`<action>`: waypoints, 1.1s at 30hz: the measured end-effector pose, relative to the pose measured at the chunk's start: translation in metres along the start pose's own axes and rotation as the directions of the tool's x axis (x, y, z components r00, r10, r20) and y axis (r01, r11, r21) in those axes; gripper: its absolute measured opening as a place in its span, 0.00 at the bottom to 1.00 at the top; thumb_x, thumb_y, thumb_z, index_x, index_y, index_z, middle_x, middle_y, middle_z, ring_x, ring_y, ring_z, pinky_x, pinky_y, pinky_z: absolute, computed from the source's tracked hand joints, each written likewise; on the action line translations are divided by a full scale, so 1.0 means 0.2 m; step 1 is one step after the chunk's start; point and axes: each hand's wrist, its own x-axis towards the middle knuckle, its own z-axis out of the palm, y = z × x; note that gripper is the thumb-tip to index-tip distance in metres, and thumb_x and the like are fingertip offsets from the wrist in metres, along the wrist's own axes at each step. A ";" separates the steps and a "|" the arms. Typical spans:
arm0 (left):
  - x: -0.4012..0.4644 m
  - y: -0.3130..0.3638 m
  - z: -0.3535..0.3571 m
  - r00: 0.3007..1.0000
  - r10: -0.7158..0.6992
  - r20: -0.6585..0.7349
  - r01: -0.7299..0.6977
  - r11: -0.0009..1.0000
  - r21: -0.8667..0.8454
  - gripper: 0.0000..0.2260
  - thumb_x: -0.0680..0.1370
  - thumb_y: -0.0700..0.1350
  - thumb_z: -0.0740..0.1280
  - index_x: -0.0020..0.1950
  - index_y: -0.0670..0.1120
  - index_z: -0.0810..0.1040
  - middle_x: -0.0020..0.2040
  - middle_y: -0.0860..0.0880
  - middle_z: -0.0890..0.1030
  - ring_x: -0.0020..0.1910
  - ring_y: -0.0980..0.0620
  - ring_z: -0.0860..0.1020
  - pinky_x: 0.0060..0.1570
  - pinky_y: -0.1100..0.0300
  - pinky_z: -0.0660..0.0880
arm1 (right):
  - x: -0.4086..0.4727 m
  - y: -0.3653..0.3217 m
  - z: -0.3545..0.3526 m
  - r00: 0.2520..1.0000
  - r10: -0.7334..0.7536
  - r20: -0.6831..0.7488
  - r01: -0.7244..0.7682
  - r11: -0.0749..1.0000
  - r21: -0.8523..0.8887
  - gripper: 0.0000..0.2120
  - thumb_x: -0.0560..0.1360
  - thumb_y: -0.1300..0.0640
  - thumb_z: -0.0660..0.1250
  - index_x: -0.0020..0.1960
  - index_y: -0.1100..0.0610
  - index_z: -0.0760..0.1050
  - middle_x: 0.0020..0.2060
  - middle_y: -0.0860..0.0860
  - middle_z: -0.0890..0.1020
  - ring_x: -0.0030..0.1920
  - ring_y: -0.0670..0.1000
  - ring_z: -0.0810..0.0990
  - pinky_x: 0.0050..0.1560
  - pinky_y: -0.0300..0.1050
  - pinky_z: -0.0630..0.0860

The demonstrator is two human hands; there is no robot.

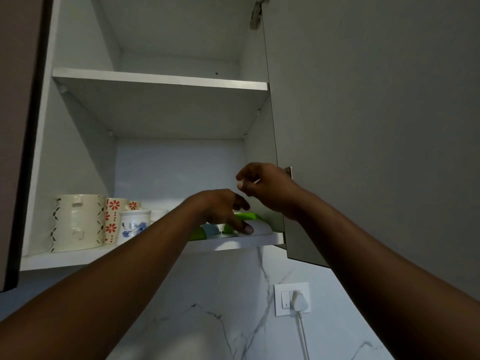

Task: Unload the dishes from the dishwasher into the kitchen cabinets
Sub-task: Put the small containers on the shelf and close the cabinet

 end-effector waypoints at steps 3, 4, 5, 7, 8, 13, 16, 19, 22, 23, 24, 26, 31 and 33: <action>-0.08 -0.05 -0.07 0.995 -0.005 -0.104 0.004 1.000 -0.006 0.32 0.69 0.55 0.74 0.71 0.51 0.69 0.69 0.50 0.73 0.67 0.50 0.71 0.66 0.51 0.70 | -0.03 0.02 0.00 0.985 0.012 0.170 0.042 0.951 -0.305 0.14 0.75 0.55 0.70 0.60 0.57 0.77 0.54 0.53 0.80 0.53 0.51 0.79 0.50 0.42 0.74; -0.11 -0.07 -0.09 0.992 -0.011 -0.124 0.013 1.000 0.021 0.32 0.69 0.55 0.74 0.70 0.51 0.70 0.68 0.51 0.74 0.66 0.50 0.72 0.66 0.51 0.69 | -0.03 0.03 0.01 0.976 0.024 0.216 0.066 0.914 -0.401 0.15 0.74 0.54 0.70 0.60 0.56 0.76 0.56 0.53 0.80 0.55 0.52 0.78 0.52 0.43 0.73; -0.14 -0.10 -0.11 0.991 -0.021 -0.134 0.029 0.998 0.058 0.32 0.69 0.56 0.74 0.70 0.51 0.70 0.68 0.51 0.74 0.66 0.50 0.72 0.66 0.52 0.69 | -0.04 0.04 0.02 0.970 0.041 0.241 0.080 0.879 -0.469 0.16 0.74 0.53 0.70 0.61 0.56 0.76 0.57 0.53 0.79 0.56 0.53 0.77 0.51 0.42 0.72; -0.20 -0.14 -0.14 0.990 -0.064 -0.129 0.082 0.987 0.140 0.33 0.68 0.57 0.74 0.70 0.51 0.69 0.67 0.52 0.75 0.65 0.50 0.73 0.65 0.53 0.70 | -0.06 0.05 0.03 0.956 0.095 0.277 0.072 0.839 -0.539 0.19 0.73 0.49 0.71 0.62 0.55 0.75 0.57 0.52 0.78 0.58 0.54 0.76 0.48 0.40 0.68; -0.23 -0.17 -0.15 0.989 -0.094 -0.113 0.112 0.979 0.171 0.33 0.68 0.57 0.75 0.70 0.51 0.69 0.66 0.52 0.75 0.64 0.50 0.73 0.64 0.53 0.70 | -0.07 0.05 0.05 0.944 0.123 0.305 0.069 0.833 -0.550 0.21 0.73 0.48 0.71 0.63 0.54 0.75 0.58 0.53 0.78 0.58 0.55 0.76 0.47 0.39 0.68; -0.34 -0.26 -0.13 0.982 -0.175 -0.064 0.186 0.953 0.240 0.28 0.69 0.54 0.75 0.67 0.49 0.73 0.62 0.52 0.78 0.58 0.52 0.76 0.59 0.58 0.73 | -0.06 0.07 0.13 0.933 0.093 0.347 0.102 0.859 -0.502 0.21 0.73 0.52 0.71 0.64 0.54 0.74 0.60 0.55 0.77 0.58 0.55 0.75 0.48 0.39 0.67; -0.33 -0.31 -0.09 0.980 -0.133 -0.150 0.166 0.956 0.240 0.20 0.70 0.50 0.75 0.60 0.50 0.79 0.59 0.52 0.80 0.51 0.55 0.76 0.52 0.62 0.72 | -0.05 0.07 0.15 0.935 0.075 0.347 0.112 0.865 -0.489 0.20 0.73 0.52 0.72 0.63 0.55 0.75 0.59 0.55 0.78 0.56 0.55 0.76 0.47 0.39 0.68; -0.33 -0.33 -0.07 0.975 -0.105 -0.198 0.148 0.965 0.216 0.18 0.69 0.48 0.76 0.57 0.50 0.79 0.57 0.51 0.81 0.48 0.56 0.75 0.48 0.63 0.70 | -0.04 0.07 0.15 0.935 0.074 0.346 0.103 0.878 -0.468 0.19 0.72 0.52 0.72 0.62 0.54 0.77 0.58 0.54 0.79 0.55 0.54 0.78 0.48 0.39 0.70; -0.34 -0.32 -0.07 0.975 -0.101 -0.196 0.139 0.972 0.188 0.17 0.70 0.48 0.75 0.58 0.50 0.80 0.56 0.52 0.81 0.48 0.56 0.76 0.48 0.63 0.70 | -0.04 0.08 0.14 0.937 0.068 0.343 0.103 0.883 -0.457 0.19 0.73 0.51 0.72 0.62 0.53 0.77 0.58 0.53 0.80 0.56 0.53 0.78 0.48 0.38 0.69; -0.35 -0.32 -0.07 0.974 -0.097 -0.204 0.136 0.973 0.188 0.16 0.70 0.48 0.75 0.57 0.50 0.80 0.55 0.52 0.81 0.47 0.56 0.75 0.46 0.64 0.70 | -0.05 0.08 0.14 0.937 0.067 0.342 0.103 0.885 -0.454 0.19 0.73 0.51 0.71 0.63 0.53 0.77 0.58 0.53 0.80 0.56 0.53 0.78 0.48 0.38 0.68; -0.35 -0.32 -0.07 0.973 -0.091 -0.212 0.132 0.973 0.190 0.16 0.71 0.48 0.75 0.57 0.50 0.80 0.55 0.52 0.81 0.47 0.56 0.75 0.44 0.64 0.70 | -0.05 0.09 0.14 0.939 0.066 0.337 0.101 0.886 -0.453 0.19 0.73 0.51 0.71 0.63 0.53 0.76 0.58 0.53 0.80 0.56 0.53 0.77 0.48 0.38 0.68; -0.35 -0.32 -0.05 0.970 -0.076 -0.232 0.121 0.975 0.187 0.15 0.71 0.47 0.75 0.57 0.49 0.80 0.55 0.52 0.81 0.47 0.56 0.76 0.41 0.66 0.69 | -0.05 0.09 0.16 0.942 0.060 0.330 0.102 0.887 -0.451 0.18 0.74 0.51 0.71 0.63 0.53 0.76 0.59 0.53 0.79 0.57 0.53 0.77 0.49 0.38 0.67; -0.37 -0.33 -0.05 0.962 -0.074 -0.262 0.118 0.980 0.158 0.15 0.71 0.47 0.74 0.57 0.49 0.80 0.55 0.52 0.82 0.48 0.55 0.77 0.45 0.64 0.72 | -0.05 0.09 0.18 0.946 0.042 0.320 0.113 0.885 -0.451 0.18 0.74 0.52 0.70 0.63 0.53 0.76 0.59 0.53 0.79 0.57 0.53 0.76 0.47 0.37 0.65; -0.38 -0.34 -0.04 0.961 -0.078 -0.264 0.118 0.983 0.141 0.15 0.71 0.46 0.75 0.56 0.50 0.81 0.55 0.52 0.82 0.48 0.55 0.78 0.48 0.62 0.74 | -0.05 0.09 0.19 0.946 0.032 0.322 0.124 0.883 -0.453 0.18 0.75 0.52 0.70 0.63 0.53 0.76 0.59 0.53 0.79 0.57 0.53 0.76 0.47 0.37 0.65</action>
